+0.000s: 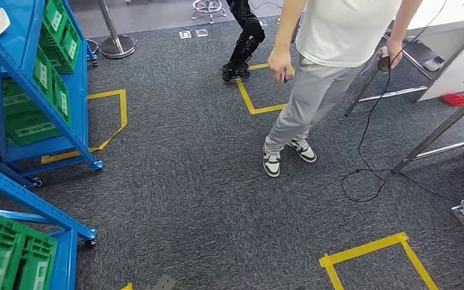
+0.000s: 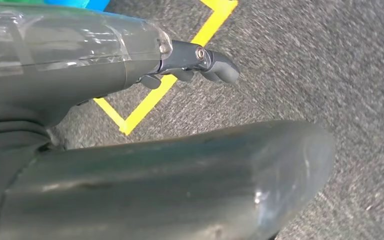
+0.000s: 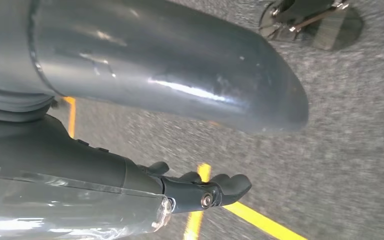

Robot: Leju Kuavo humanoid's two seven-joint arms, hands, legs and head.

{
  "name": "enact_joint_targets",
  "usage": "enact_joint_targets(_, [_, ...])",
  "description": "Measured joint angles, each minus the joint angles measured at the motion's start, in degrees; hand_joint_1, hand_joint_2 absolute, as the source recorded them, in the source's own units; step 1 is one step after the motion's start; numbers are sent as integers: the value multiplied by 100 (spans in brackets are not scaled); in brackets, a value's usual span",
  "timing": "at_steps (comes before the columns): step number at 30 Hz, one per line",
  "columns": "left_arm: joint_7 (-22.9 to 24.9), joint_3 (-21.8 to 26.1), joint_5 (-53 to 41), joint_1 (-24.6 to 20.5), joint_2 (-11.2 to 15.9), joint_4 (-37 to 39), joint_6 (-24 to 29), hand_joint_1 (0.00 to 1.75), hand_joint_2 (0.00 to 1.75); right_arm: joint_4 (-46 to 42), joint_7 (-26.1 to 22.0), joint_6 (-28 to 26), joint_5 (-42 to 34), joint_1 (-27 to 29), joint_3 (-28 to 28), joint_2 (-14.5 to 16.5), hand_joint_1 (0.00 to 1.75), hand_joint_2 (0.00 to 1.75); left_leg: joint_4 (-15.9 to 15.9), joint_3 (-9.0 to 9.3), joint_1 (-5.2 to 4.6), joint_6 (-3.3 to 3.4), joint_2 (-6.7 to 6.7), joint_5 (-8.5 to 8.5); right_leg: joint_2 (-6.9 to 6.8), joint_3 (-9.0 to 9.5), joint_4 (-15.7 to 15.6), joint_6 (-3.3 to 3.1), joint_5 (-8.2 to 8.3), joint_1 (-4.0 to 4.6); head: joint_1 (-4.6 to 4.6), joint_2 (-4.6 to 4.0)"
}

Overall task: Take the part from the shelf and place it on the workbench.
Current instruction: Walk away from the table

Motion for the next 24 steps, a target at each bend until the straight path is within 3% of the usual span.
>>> enact_joint_targets(2, [-1, -1, 0, 5, -7, 0, 0, 0, 0, -1, -3, 1, 0, -31, 1, -7, 0, 0, -10, -65, 31, -82, -126, 58, -19, 30, -112, -27, -8, 14, 20, 1])
enact_joint_targets(3, [-1, -1, 0, 15, -6, 1, 0, 0, 0, -1, -4, 1, -1, -51, 2, -7, 0, 0, -2, -99, 37, -112, -89, 66, -86, 45, -174, -27, 11, 10, 29, 1])
enact_joint_targets(5, [2, -1, -1, 30, 5, 3, 1, 0, 0, -2, -11, 2, 2, -67, 2, -2, 0, 0, 192, -222, 13, -159, 269, -93, -226, 76, -314, -33, 79, 2, -13, 0])
enact_joint_targets(6, [4, -1, -3, 30, 9, 3, 2, 0, 0, -2, -15, 5, 4, -56, 2, 1, 0, 0, 452, -337, 8, -176, 489, -277, -301, 81, -352, -36, 111, -3, -48, 0])
enact_joint_targets(7, [5, -2, -5, 28, 13, 3, 2, 0, 0, -1, -18, 10, 6, -38, 2, 2, 0, 0, 792, -483, 11, -207, 623, -482, -377, 79, -364, -47, 121, 5, -83, 0])
enact_joint_targets(9, [9, -3, -9, 35, 14, 3, 1, 0, 0, 7, -19, 16, 12, -9, 2, 0, 0, 0, 1410, -721, 54, -272, 641, -745, -551, 63, -354, -49, 124, 7, -149, 1])
enact_joint_targets(10, [10, -3, -9, 43, 15, 3, 0, 0, 0, 11, -19, 19, 15, -7, 2, -1, 0, 0, 1474, -716, 79, -301, 641, -726, -632, 56, -348, -44, 121, 4, -179, 1])
enact_joint_targets(11, [11, -3, -9, 50, 18, 4, 0, 0, 0, 14, -19, 23, 20, -11, 2, 0, 0, 0, 1320, -598, 101, -329, 664, -614, -706, 51, -335, -32, 114, -3, -202, 1])
enact_joint_targets(12, [11, -3, -9, 53, 23, 4, 0, 0, 0, 15, -19, 27, 26, -15, 2, 2, 0, 0, 971, -375, 119, -352, 741, -439, -769, 50, -311, -8, 99, -12, -221, 1])
enact_joint_targets(13, [11, -3, -9, 50, 28, 3, 0, 0, 0, 15, -19, 32, 32, -19, 2, 1, 0, 0, 585, -141, 109, -367, 903, -322, -826, 44, -279, 29, 76, -15, -240, 0])
enact_joint_targets(15, [8, -3, -8, 45, 32, 2, 0, 0, 0, 15, -22, 35, 43, -28, 2, -5, 0, 0, 83, 136, 79, -297, 1133, -214, -921, 33, -194, 112, 22, 0, -260, 1])
enact_joint_targets(16, [5, -3, -5, 48, 32, 1, 0, 0, 0, 14, -25, 39, 46, -34, 2, -6, 0, 0, 29, 146, 53, -237, 1164, -236, -965, 30, -170, 142, 8, 9, -249, 1])
enact_joint_targets(18, [-2, -3, 3, 62, 33, 2, 0, 0, 0, 13, -32, 49, 53, -42, 3, 3, 0, 0, 24, 106, 41, -125, 1024, -208, -1034, 32, -152, 188, -14, -7, -204, 1])
enact_joint_targets(20, [-9, -3, 13, 69, 38, 2, 1, 0, 0, 13, -34, 57, 57, -37, 4, 12, 0, 0, 10, 78, 40, -46, 874, -171, -843, -32, 34, 237, -197, -44, -175, 0])
enact_joint_targets(22, [-21, -3, 17, 67, 37, 1, 2, 0, 0, 13, -34, 69, 57, -15, 4, 12, 0, 0, 4, 54, 31, 12, 714, -137, -554, -270, 660, 254, -594, -60, -139, 0])
enact_joint_targets(24, [-31, -3, 17, 74, 30, 1, 2, 0, 0, 15, -34, 99, 54, 8, 4, 11, 0, 0, 7, 29, 3, 52, 540, -110, -469, -571, 1377, 229, -886, -51, -96, 1])
